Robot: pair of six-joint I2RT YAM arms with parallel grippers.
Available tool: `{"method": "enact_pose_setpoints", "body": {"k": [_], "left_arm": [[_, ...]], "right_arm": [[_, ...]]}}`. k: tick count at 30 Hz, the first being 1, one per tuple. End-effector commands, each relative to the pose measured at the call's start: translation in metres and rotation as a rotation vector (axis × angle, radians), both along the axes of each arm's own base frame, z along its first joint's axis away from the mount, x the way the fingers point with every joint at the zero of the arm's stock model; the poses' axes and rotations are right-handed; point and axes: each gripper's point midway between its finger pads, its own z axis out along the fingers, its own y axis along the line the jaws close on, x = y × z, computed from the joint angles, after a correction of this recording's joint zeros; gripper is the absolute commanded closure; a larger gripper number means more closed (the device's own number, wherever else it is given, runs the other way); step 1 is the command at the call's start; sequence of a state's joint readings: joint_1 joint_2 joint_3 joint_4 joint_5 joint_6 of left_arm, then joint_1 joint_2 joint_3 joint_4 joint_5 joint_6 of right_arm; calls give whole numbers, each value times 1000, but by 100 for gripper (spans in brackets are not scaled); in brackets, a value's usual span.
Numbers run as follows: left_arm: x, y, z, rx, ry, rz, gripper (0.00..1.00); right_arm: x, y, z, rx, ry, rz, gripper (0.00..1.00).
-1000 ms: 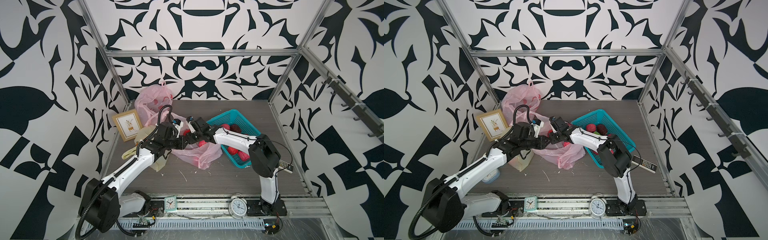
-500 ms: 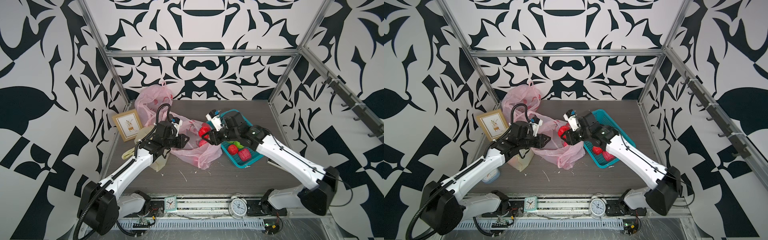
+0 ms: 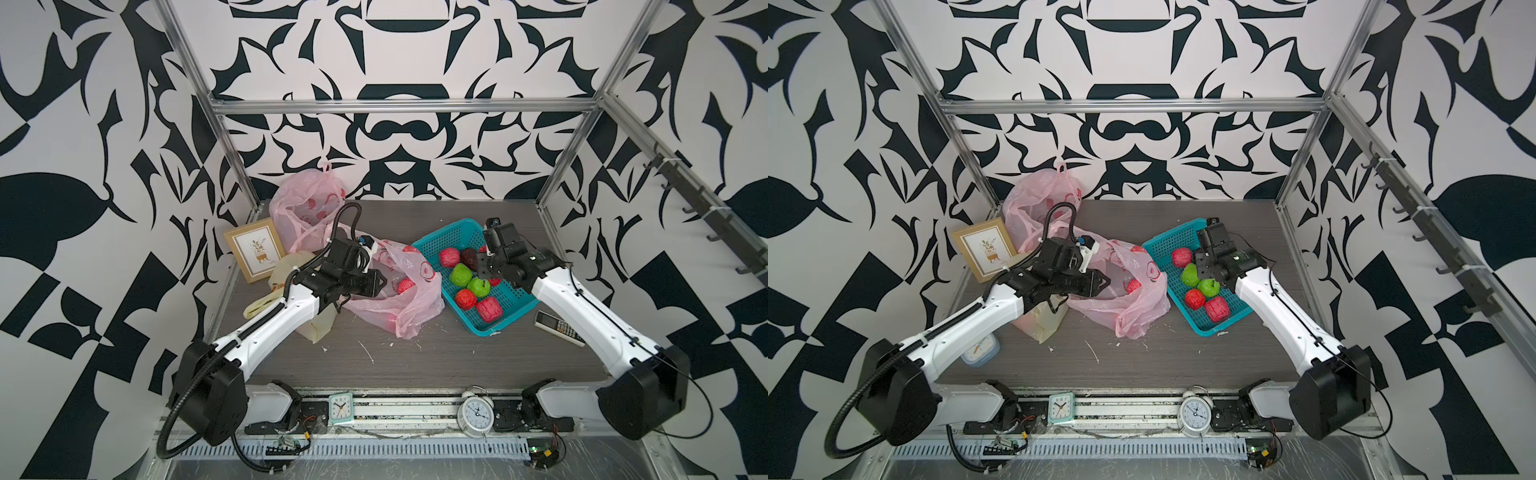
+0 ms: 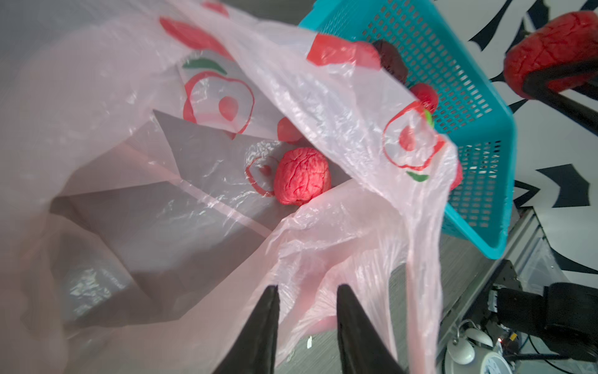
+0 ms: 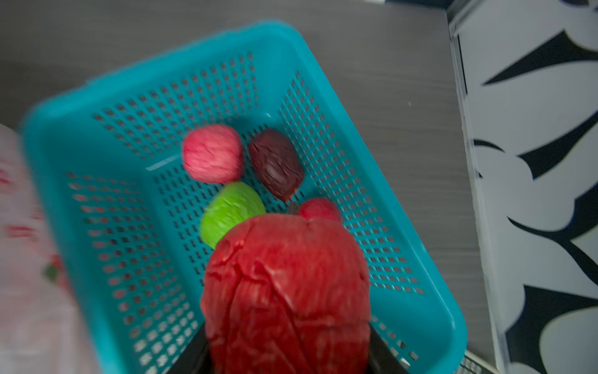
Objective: Untie the knot of a plastic bag & take out the apple
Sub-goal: Place the apple in the basket.
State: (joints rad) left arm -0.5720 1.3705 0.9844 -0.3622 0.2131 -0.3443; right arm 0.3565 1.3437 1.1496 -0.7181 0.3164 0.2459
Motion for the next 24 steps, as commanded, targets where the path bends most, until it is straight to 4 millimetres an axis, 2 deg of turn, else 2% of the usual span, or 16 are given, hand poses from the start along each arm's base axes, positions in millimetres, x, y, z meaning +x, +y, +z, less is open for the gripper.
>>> {"method": "enact_pose_setpoints", "body": {"k": [1, 10, 17, 20, 22, 24], "left_arm": [[7, -12, -3, -12, 32, -6, 66], [23, -54, -33, -43, 78, -40, 66], [42, -52, -53, 0, 62, 36, 65], [47, -53, -59, 30, 37, 48, 60], [49, -56, -60, 44, 7, 38, 49], [51, -61, -59, 33, -25, 25, 42]], "right_arm": [[-2, -23, -6, -51, 20, -50, 49], [5, -22, -45, 8, 127, -35, 46], [7, -17, -49, 35, 137, -17, 41], [8, -19, -49, 36, 137, -21, 35], [7, -18, -47, 41, 129, -19, 27], [7, -18, -44, 46, 115, -18, 23]]}}
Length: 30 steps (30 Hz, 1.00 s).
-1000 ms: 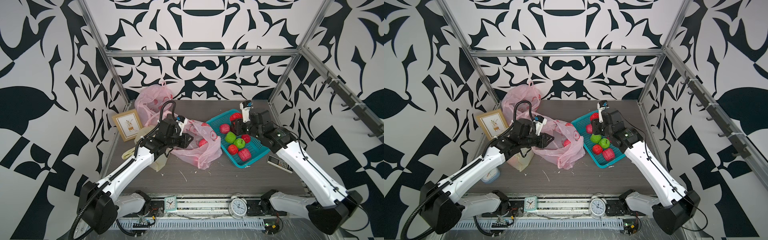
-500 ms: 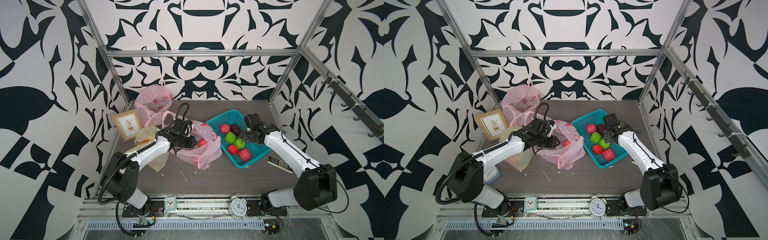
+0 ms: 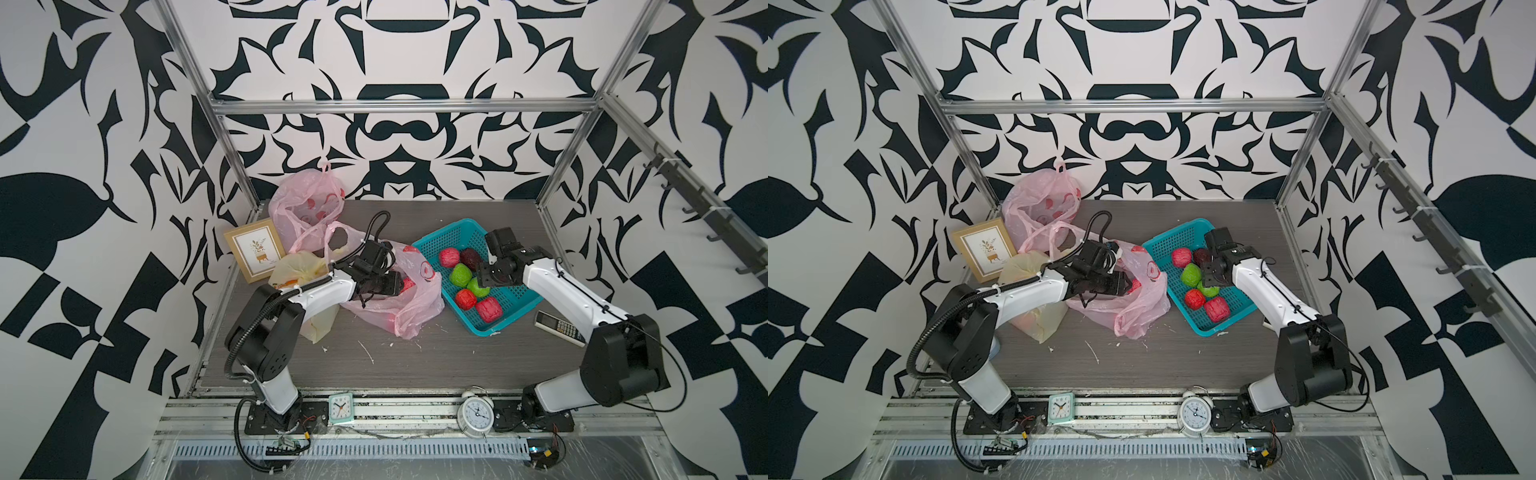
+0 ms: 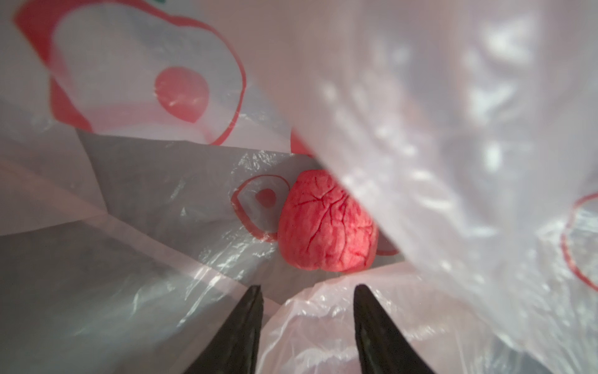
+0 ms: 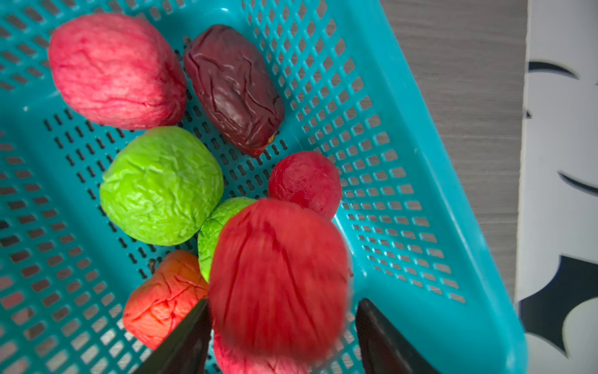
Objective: Untie the knot of a plastic bag & take out the apple
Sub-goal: Place the apple in the basket, then pick up the apple from the plastic bag.
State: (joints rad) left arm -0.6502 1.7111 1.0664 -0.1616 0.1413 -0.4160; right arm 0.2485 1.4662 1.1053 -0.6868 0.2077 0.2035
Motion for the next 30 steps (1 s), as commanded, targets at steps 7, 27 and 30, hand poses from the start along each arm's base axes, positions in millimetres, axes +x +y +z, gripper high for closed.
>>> {"method": "enact_pose_setpoints", "body": {"k": [7, 27, 30], "left_arm": [[25, -23, 10, -35, -109, -12, 39], [6, -26, -39, 150, -7, -100, 27], [7, -27, -43, 155, -9, -97, 29]], "right_arm": [[-3, 5, 25, 58, -86, 22, 23], [-6, 8, 37, 88, -141, 36, 23], [-5, 9, 37, 92, -145, 35, 23]]}}
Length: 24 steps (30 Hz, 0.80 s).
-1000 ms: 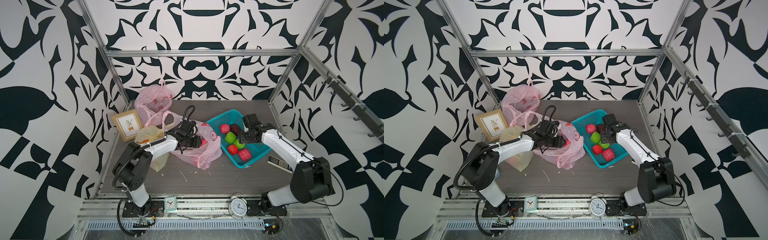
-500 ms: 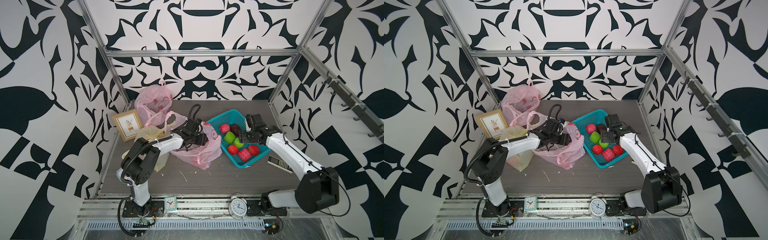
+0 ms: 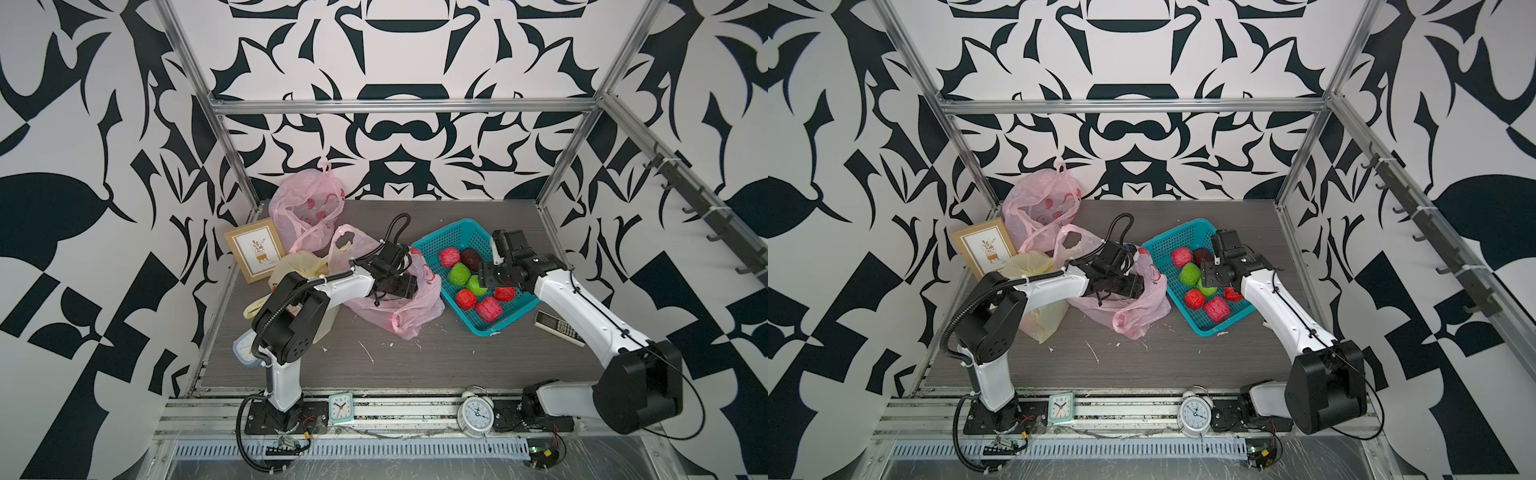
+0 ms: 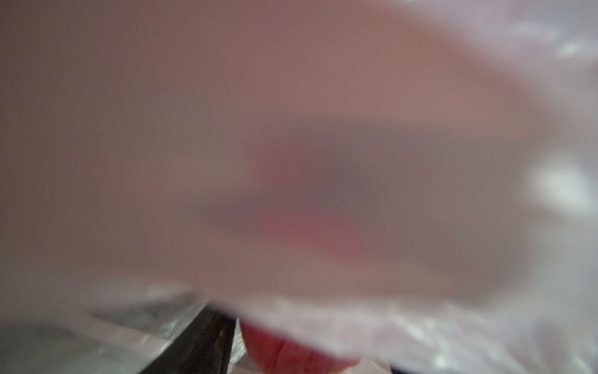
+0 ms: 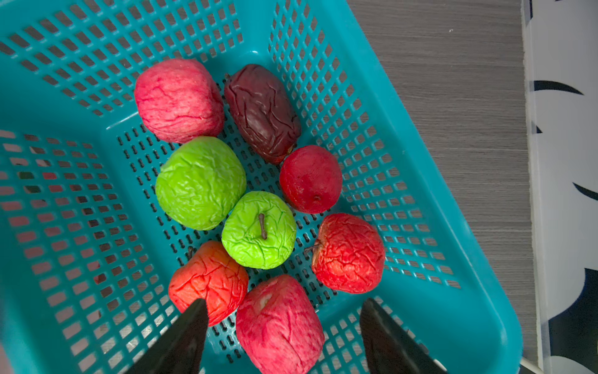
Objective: Untie the knot of a plastic bag & take out the apple
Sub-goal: Pick up the apple from the plastic bag.
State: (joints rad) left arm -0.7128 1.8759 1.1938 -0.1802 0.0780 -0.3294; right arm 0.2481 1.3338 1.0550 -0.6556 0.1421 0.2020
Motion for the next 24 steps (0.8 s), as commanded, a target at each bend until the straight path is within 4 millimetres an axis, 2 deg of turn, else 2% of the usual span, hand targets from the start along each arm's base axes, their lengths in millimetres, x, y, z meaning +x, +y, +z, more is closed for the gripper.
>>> {"method": "enact_pose_setpoints", "body": {"k": [1, 6, 10, 15, 24], "left_arm": [[-1, 4, -17, 53, 18, -2, 30], [0, 5, -9, 43, -3, 4, 39], [-4, 15, -2, 63, -24, 9, 42], [-12, 33, 11, 110, -52, 22, 42], [-21, 71, 52, 162, -129, 61, 42]], "right_arm": [[5, 0, 11, 10, -49, 4, 23], [4, 0, 12, 10, -53, 2, 23], [3, -2, 17, 7, -67, -1, 23], [3, -2, 21, 8, -81, -3, 23], [2, -3, 23, 10, -85, -5, 23]]}}
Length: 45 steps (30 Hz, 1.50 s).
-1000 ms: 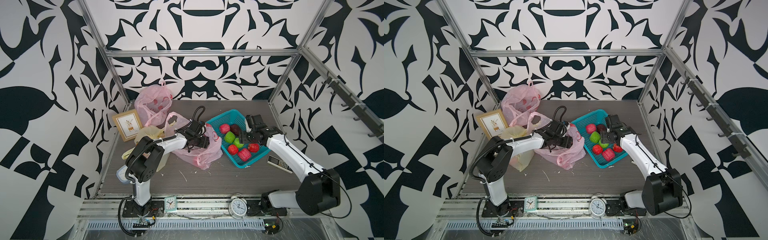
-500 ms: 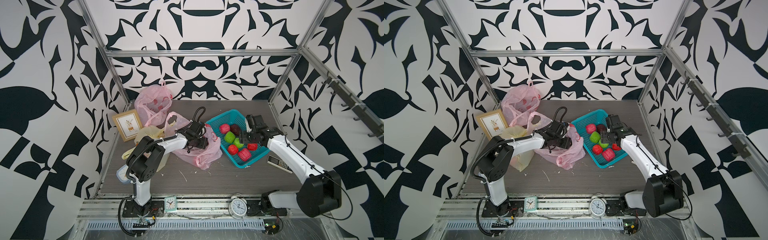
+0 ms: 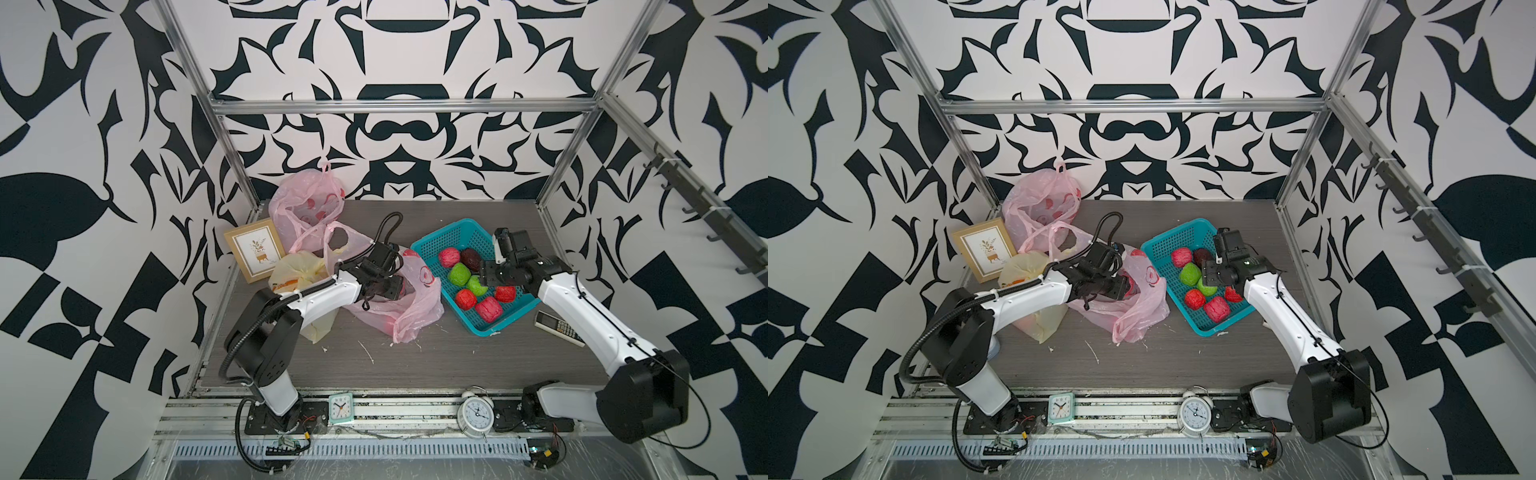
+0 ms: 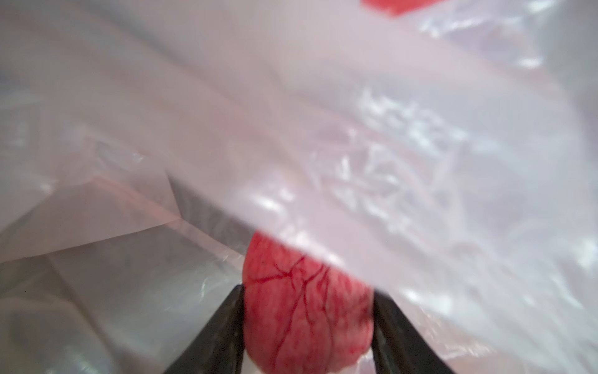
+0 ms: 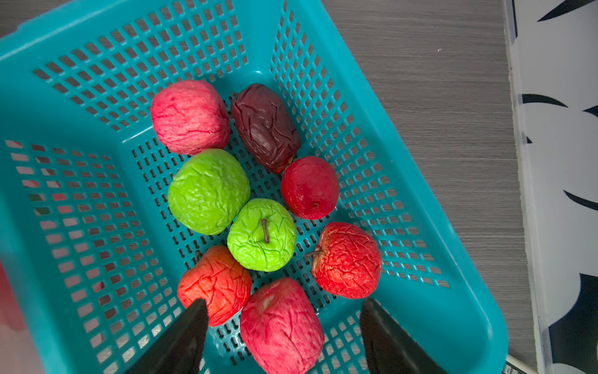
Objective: Untie the knot of a plastic bag & take out the apple
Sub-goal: Pick up the apple from the plastic bag, then place the apple in the basket.
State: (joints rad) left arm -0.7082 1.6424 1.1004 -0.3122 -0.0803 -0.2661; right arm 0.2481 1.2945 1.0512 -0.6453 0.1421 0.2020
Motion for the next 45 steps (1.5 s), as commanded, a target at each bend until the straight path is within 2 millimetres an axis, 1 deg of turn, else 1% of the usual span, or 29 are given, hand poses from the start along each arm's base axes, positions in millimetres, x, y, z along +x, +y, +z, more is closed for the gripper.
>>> {"method": "enact_pose_setpoints", "body": {"k": [1, 3, 6, 9, 12, 13, 15, 17, 18, 19, 21, 22, 24, 26, 30, 34, 36, 39, 41, 45], "left_arm": [[-8, 22, 15, 36, -21, 19, 42], [-11, 27, 31, 26, -39, 20, 42], [-18, 34, 62, 12, -75, 17, 42], [-23, 40, 102, -26, -141, 7, 42], [-29, 32, 148, -114, -211, -44, 42], [-31, 26, 164, -154, -227, -74, 42], [-30, 12, 188, -212, -249, -126, 42], [-32, -13, 209, -299, -241, -209, 42], [-33, -25, 218, -331, -247, -246, 42], [-32, -39, 225, -361, -250, -285, 42], [-32, -65, 231, -387, -251, -353, 42], [-31, -80, 231, -390, -248, -385, 42], [-28, -107, 221, -381, -231, -437, 42], [-22, -133, 201, -369, -187, -472, 42], [-11, -166, 160, -341, -104, -498, 43], [-4, -192, 121, -281, -53, -514, 42], [3, -199, 101, -217, -40, -511, 43], [17, -200, 73, -114, -34, -484, 43], [24, -196, 58, -51, -29, -458, 43], [35, -182, 37, 71, -38, -407, 42]], "right_arm": [[3, -2, 10, 0, -41, -4, 23], [3, -2, 11, 0, -42, -4, 23], [2, -3, 12, -2, -47, -6, 23], [2, -4, 15, -6, -54, -7, 23], [3, -4, 15, -8, -55, -10, 23], [3, -4, 16, -8, -57, -11, 23], [3, -6, 18, -11, -62, -17, 23], [2, -9, 21, -17, -63, -31, 22], [2, -17, 23, -47, -72, -64, 22], [2, -20, 26, -46, -79, -81, 21], [0, -26, 30, -23, -94, -115, 19], [0, -30, 31, -7, -97, -133, 19], [-2, -41, 32, 5, -98, -171, 19], [-4, -44, 32, 45, -94, -182, 19], [-9, -53, 37, 63, -117, -212, 19], [-10, -52, 42, 79, -147, -203, 20], [-10, -49, 41, 92, -150, -194, 20], [-10, -48, 39, 98, -147, -187, 20], [-11, -48, 38, 98, -143, -184, 20], [-11, -46, 35, 104, -138, -177, 20]]}}
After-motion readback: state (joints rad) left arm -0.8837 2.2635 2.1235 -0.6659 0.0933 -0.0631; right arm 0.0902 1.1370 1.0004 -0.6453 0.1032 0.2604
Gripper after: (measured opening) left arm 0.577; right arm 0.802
